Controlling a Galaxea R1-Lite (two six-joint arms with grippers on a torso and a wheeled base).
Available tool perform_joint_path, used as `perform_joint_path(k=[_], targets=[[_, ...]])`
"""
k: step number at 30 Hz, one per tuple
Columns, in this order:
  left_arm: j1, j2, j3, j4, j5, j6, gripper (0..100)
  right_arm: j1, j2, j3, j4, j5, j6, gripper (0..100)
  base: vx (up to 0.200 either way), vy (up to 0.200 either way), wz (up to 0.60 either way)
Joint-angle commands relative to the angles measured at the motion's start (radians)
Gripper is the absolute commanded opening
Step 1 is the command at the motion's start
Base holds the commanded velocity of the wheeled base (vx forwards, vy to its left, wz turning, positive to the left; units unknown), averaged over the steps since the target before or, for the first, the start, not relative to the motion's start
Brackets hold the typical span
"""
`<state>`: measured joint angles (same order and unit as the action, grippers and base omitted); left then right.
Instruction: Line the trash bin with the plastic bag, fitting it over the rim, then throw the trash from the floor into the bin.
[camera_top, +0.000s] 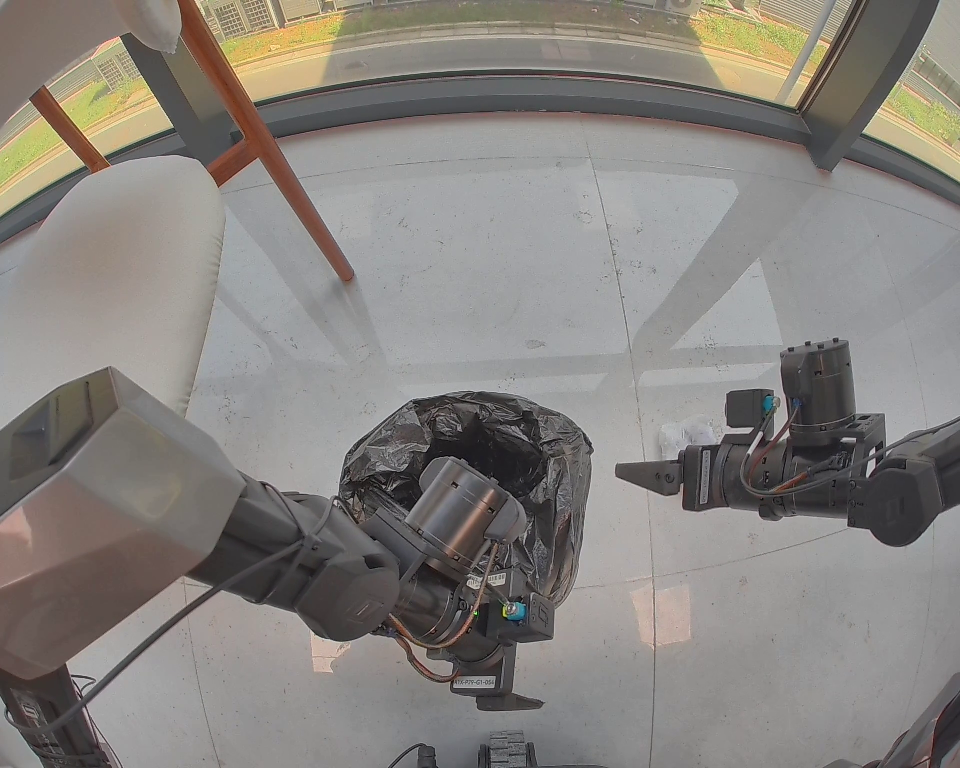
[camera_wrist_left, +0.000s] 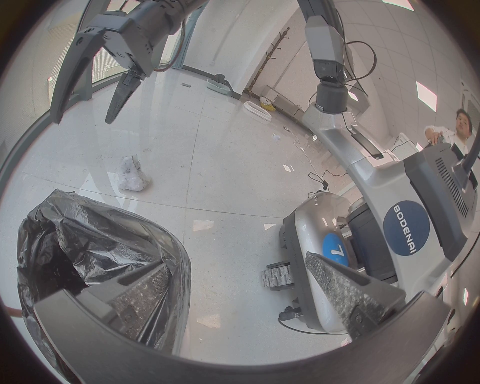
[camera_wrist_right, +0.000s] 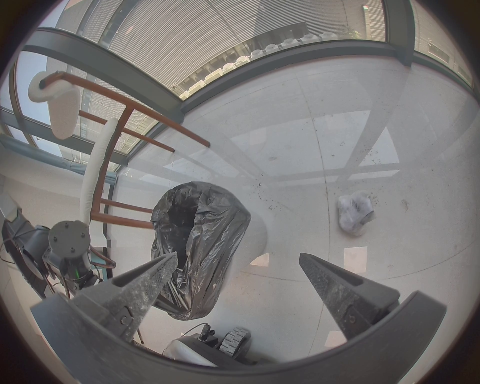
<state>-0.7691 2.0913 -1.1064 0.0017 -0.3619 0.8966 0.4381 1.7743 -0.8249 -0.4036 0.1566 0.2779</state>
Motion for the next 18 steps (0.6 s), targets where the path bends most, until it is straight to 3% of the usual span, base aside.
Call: perform_joint_path(k=[1, 8, 10, 14, 18], targets=[[-0.007, -0.034, 0.026, -0.003, 0.001, -0.042, 100, 0.045, 0.008, 0.021, 0.0, -0.011, 0.001, 100, 0.0, 0.0, 0.0], [0.004, -0.05, 0.025, -0.023, 0.008, -0.102, 100, 0.079, 0.027, 0.02, -0.003, -0.012, 0.0, 100, 0.0, 0.0, 0.0], [0.025, -0.071, 0.011, -0.046, 0.009, -0.177, 100, 0.071, 0.027, 0.018, -0.009, -0.012, 0.001, 100, 0.0, 0.0, 0.0], [0.07, -0.094, 0.005, -0.048, 0.011, -0.228, 100, 0.067, 0.024, 0.021, -0.009, -0.011, 0.001, 100, 0.0, 0.0, 0.0], [0.099, -0.137, 0.007, -0.046, 0.04, -0.418, 100, 0.057, 0.022, 0.021, -0.011, -0.009, 0.004, 100, 0.0, 0.0, 0.0]])
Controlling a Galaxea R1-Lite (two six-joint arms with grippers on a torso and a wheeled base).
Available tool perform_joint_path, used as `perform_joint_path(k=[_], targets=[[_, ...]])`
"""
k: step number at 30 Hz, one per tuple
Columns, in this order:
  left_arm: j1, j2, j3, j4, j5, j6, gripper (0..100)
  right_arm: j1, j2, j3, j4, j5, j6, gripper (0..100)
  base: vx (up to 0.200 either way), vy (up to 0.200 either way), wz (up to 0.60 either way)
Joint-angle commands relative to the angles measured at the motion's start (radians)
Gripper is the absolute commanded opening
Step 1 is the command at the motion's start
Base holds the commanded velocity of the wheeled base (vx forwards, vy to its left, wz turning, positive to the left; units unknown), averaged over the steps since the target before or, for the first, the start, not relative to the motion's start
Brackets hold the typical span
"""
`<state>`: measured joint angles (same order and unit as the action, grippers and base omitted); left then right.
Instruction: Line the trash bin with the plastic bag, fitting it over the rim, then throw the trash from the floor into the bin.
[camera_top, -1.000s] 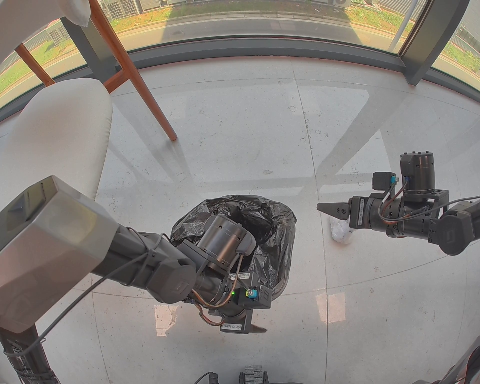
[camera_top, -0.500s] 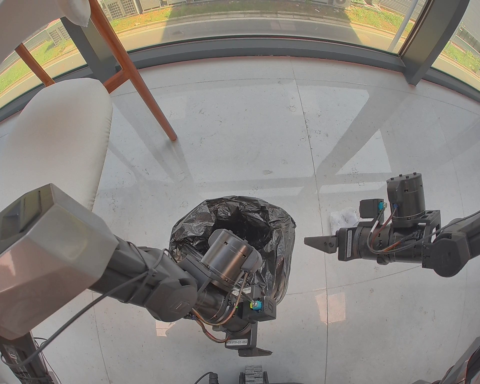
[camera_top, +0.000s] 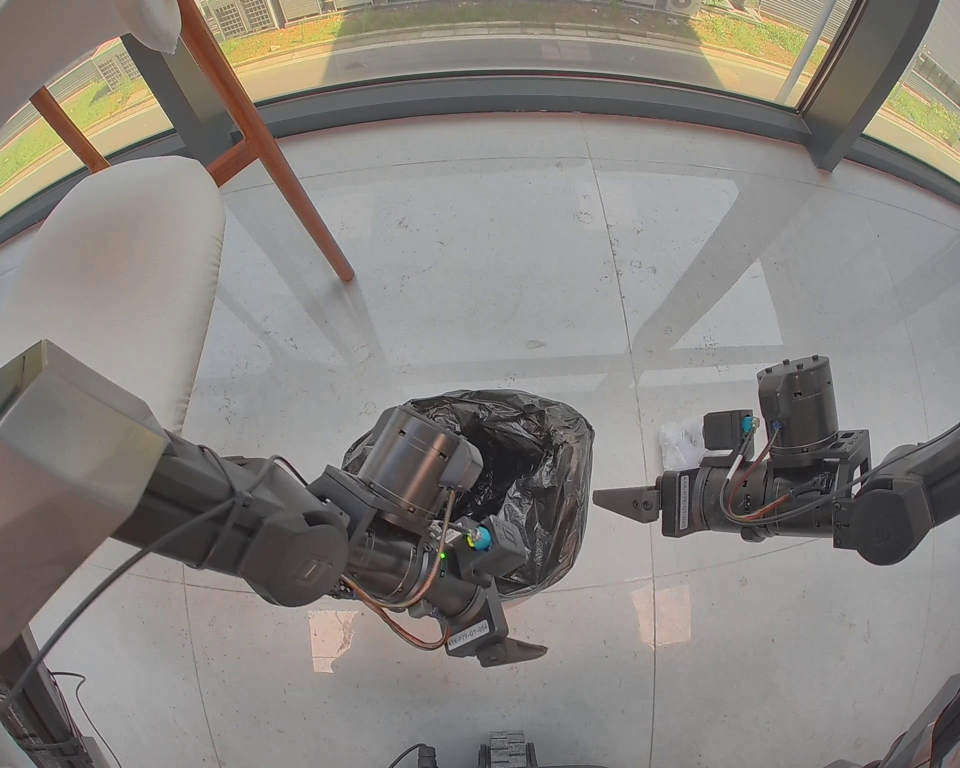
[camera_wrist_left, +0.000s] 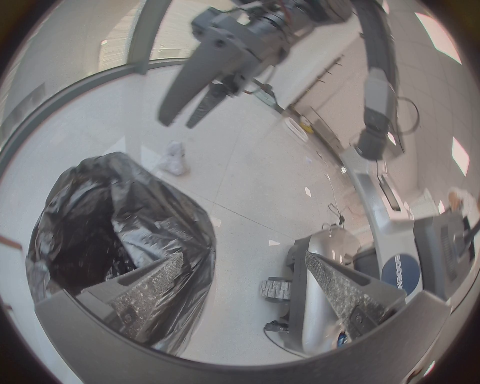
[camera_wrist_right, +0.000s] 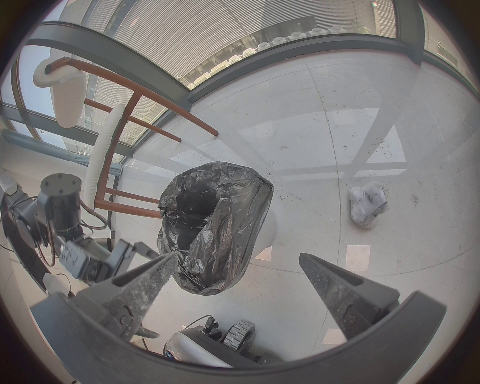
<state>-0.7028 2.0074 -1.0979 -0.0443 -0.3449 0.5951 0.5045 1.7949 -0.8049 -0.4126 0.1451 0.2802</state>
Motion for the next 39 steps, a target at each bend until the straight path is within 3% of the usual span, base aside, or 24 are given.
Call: perform_joint_path(k=[1, 2, 9, 11, 12, 13, 15, 29, 35, 39], targets=[[0.032, -0.059, -0.004, -0.003, 0.032, -0.164, 100, -0.012, 0.003, 0.0, -0.002, 0.002, 0.002, 100, 0.0, 0.0, 0.0], [0.032, -0.061, -0.004, -0.003, 0.033, -0.181, 100, -0.012, 0.003, 0.0, -0.003, 0.002, 0.002, 100, 0.0, 0.0, 0.0], [0.023, -0.176, 0.081, 0.046, 0.133, -0.673, 100, -0.015, 0.008, 0.003, -0.002, 0.005, 0.002, 100, 0.0, 0.0, 0.0], [0.014, -0.188, 0.089, 0.067, 0.138, -0.793, 100, -0.015, 0.012, 0.0, -0.003, 0.004, 0.002, 100, 0.0, 0.0, 0.0], [0.014, -0.188, 0.089, 0.067, 0.138, -0.793, 100, -0.015, 0.012, 0.0, -0.003, 0.004, 0.002, 100, 0.0, 0.0, 0.0], [0.011, -0.188, 0.085, 0.08, 0.142, -0.9, 100, -0.015, 0.012, 0.0, -0.003, 0.004, 0.001, 100, 0.0, 0.0, 0.0], [0.011, -0.19, 0.081, 0.087, 0.149, -0.992, 100, -0.015, 0.012, 0.001, -0.003, 0.004, 0.001, 100, 0.0, 0.0, 0.0], [0.008, -0.139, 0.046, 0.153, 0.219, -1.528, 100, -0.037, 0.027, 0.013, -0.003, 0.002, -0.001, 100, 0.0, 0.0, 0.0], [0.016, -0.079, 0.026, 0.149, 0.227, -1.66, 100, -0.037, 0.024, 0.024, -0.003, 0.001, -0.003, 100, 0.0, 0.0, 0.0], [0.023, -0.055, 0.009, 0.149, 0.241, -1.681, 100, -0.037, 0.027, 0.023, -0.003, 0.001, -0.003, 100, 0.0, 0.0, 0.0]])
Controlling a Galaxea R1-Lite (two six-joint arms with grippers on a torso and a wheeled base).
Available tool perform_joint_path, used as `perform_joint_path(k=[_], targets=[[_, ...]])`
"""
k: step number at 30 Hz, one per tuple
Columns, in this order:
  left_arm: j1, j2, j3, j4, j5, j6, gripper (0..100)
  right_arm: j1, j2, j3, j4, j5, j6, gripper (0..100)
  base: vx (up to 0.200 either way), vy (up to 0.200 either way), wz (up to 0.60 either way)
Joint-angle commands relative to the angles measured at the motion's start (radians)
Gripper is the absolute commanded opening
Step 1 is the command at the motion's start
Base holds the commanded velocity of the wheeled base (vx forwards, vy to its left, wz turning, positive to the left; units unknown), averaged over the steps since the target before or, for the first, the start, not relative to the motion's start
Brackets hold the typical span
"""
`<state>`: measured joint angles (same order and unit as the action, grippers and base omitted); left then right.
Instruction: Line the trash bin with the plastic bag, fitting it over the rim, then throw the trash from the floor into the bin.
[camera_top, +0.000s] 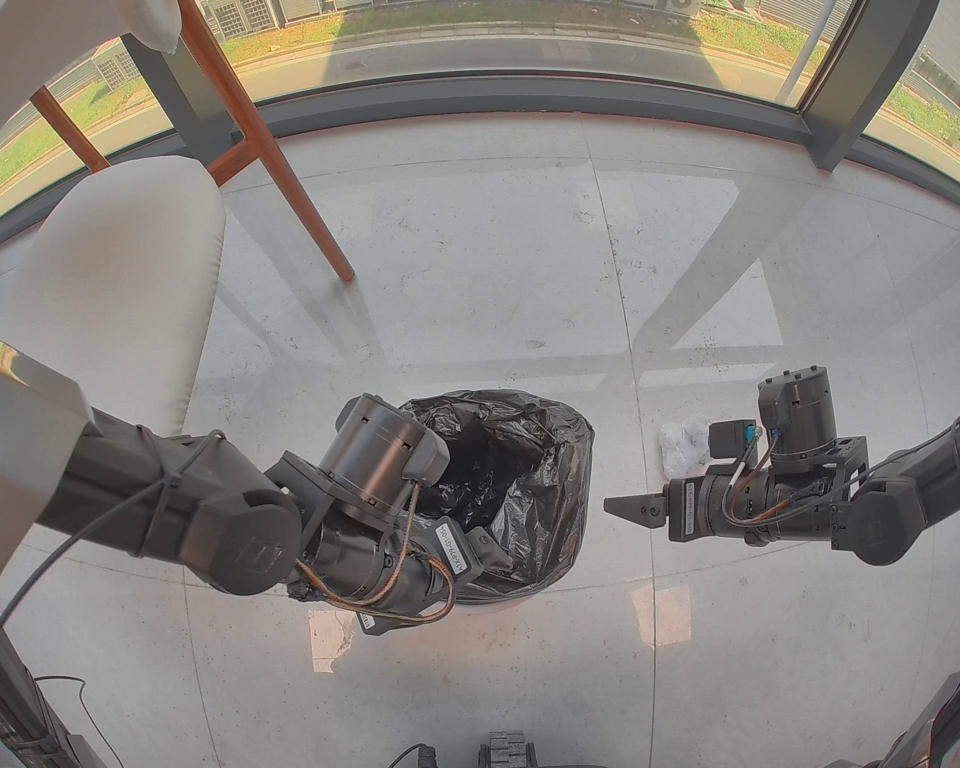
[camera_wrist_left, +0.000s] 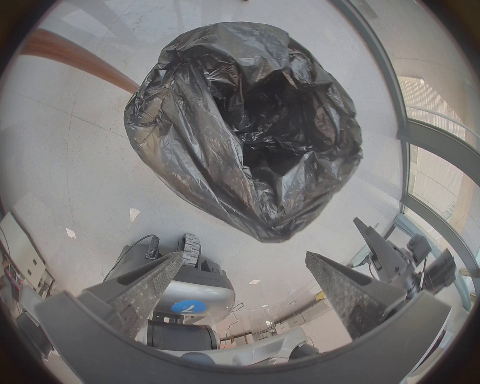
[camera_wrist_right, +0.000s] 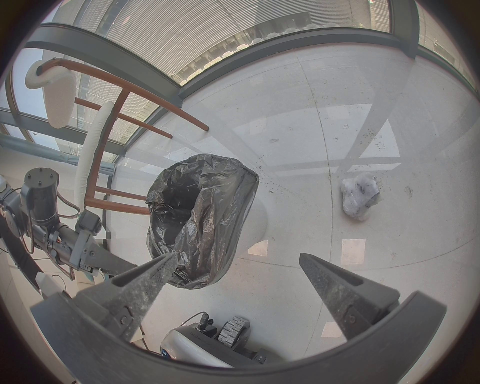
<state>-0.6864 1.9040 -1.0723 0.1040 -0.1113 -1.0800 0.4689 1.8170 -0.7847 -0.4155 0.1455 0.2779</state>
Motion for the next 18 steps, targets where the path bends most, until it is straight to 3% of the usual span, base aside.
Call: perform_joint_path(k=[1, 18], targets=[[0.016, 0.063, -0.021, 0.0, 0.021, -0.006, 100, 0.0, 0.007, 0.002, 0.0, 0.0, -0.002, 100, 0.0, 0.0, 0.0], [0.048, 0.133, -0.058, -0.003, 0.042, -0.008, 100, 0.0, 0.01, -0.007, -0.002, 0.0, -0.003, 100, 0.0, 0.0, 0.0]])
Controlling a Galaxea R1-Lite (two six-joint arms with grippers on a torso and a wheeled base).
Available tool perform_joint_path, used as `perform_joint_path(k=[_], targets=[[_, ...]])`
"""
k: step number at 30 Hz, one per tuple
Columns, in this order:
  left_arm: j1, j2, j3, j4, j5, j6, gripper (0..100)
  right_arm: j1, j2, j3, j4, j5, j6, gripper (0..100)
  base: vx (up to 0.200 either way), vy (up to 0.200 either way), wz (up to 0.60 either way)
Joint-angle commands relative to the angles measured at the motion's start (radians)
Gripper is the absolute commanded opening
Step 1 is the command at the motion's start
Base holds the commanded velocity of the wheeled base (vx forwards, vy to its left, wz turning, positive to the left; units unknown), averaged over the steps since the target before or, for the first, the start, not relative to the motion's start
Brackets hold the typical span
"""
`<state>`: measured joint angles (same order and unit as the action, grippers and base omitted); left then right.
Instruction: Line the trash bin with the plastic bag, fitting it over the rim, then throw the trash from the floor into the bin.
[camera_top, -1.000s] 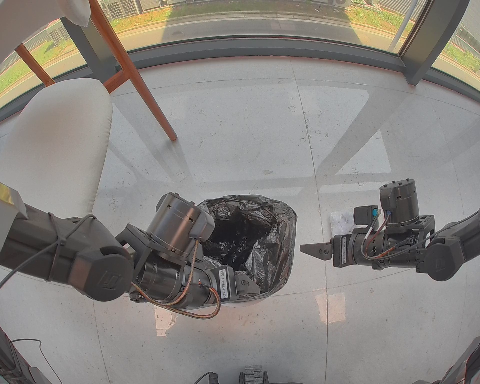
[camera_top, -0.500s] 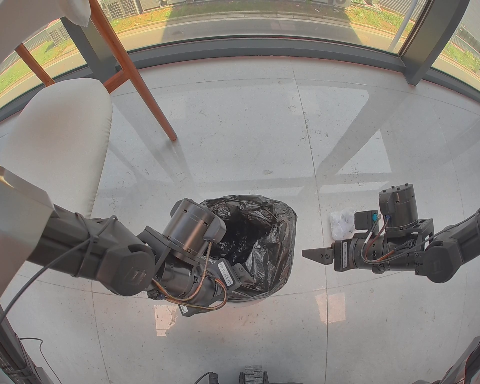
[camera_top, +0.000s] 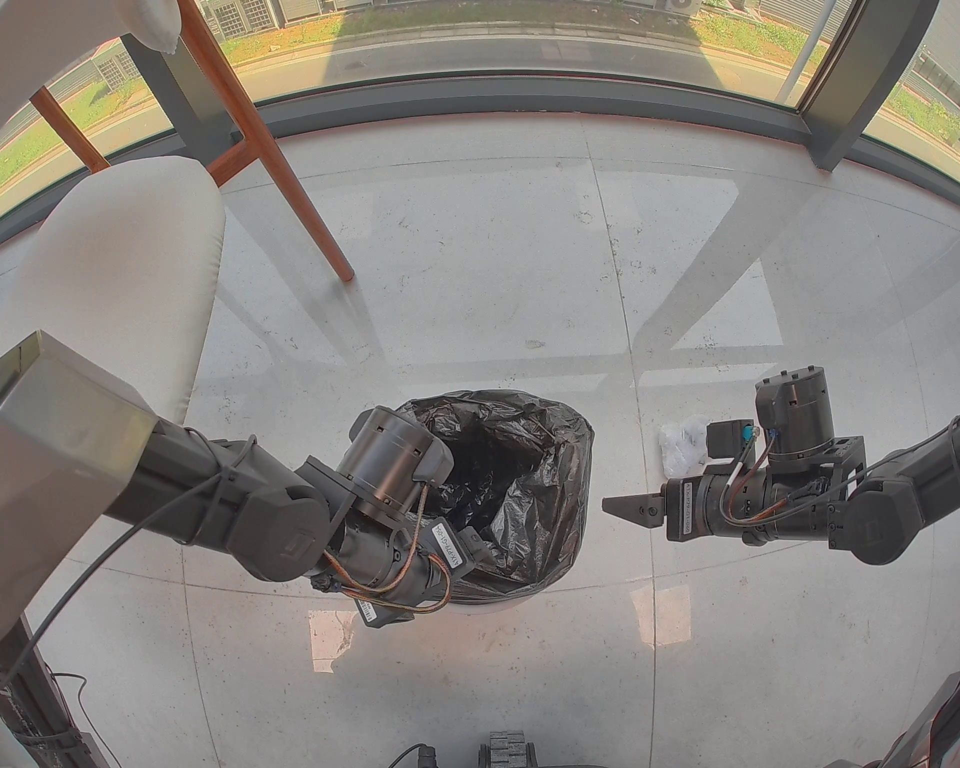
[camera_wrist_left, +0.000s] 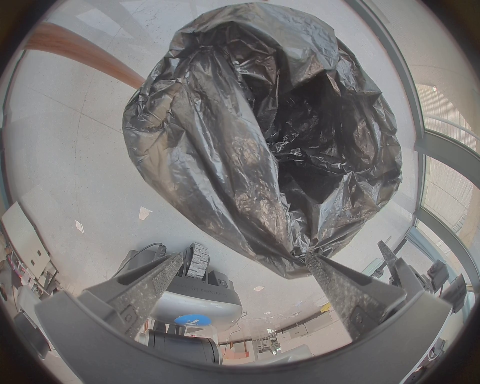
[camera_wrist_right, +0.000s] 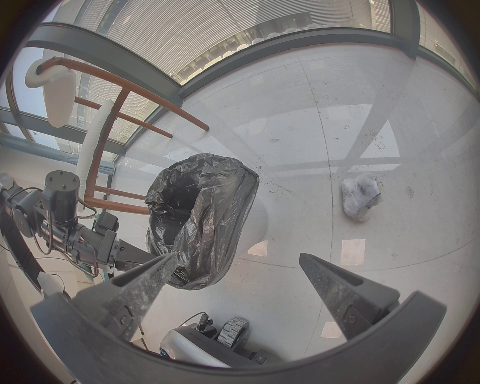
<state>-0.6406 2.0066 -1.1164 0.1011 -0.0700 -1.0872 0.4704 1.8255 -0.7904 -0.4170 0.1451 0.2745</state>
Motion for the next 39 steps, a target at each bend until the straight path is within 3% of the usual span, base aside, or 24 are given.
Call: perform_joint_path(k=[1, 7, 8, 39], targets=[[0.003, 0.031, -0.014, 0.0, 0.001, 0.0, 100, -0.001, 0.001, -0.001, 0.0, 0.001, 0.0, 100, 0.0, 0.0, 0.0], [0.001, 0.083, -0.048, 0.0, 0.021, 0.0, 100, -0.001, 0.003, 0.002, 0.0, 0.001, 0.0, 100, 0.0, 0.0, 0.0], [0.001, 0.087, -0.051, 0.002, 0.03, 0.0, 0, -0.001, 0.001, 0.002, 0.0, 0.001, 0.0, 100, 0.0, 0.0, 0.0], [-0.036, 0.057, 0.046, 0.008, 0.041, -0.002, 0, -0.003, 0.006, 0.003, 0.0, -0.001, 0.0, 100, 0.0, 0.0, 0.0]])
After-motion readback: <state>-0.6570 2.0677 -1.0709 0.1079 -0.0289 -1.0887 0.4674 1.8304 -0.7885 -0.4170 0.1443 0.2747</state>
